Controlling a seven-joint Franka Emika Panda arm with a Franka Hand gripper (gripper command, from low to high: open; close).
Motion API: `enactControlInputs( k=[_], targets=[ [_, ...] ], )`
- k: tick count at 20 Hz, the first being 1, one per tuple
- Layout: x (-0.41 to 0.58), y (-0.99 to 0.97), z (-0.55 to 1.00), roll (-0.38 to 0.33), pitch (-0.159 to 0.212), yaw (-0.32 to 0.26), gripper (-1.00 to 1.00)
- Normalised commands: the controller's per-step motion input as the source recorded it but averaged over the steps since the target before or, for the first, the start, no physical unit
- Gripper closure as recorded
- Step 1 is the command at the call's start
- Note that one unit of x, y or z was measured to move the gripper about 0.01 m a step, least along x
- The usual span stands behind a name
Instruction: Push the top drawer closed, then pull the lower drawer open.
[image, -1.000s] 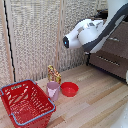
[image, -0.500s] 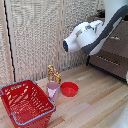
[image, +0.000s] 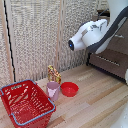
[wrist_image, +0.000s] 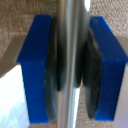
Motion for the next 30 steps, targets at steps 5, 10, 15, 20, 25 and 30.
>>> enactControlInputs(
  k=[5, 10, 15, 20, 25, 30],
  targets=[
    [-0.093, -0.7, 0.41, -0.072, 0.009, 0.061, 1.0],
    [-0.03, -0.65, 0.32, -0.056, 0.026, 0.014, 1.0],
    [0.058, -0.47, 0.18, -0.031, 0.024, 0.019, -1.0],
    [0.185, 0.23, 0.0, -0.017, 0.003, 0.013, -1.0],
    [0.187, 0.44, -0.02, -0.078, 0.003, 0.022, -1.0],
    [0.118, 0.25, -0.19, -0.001, 0.0, 0.021, -1.0]
  ],
)
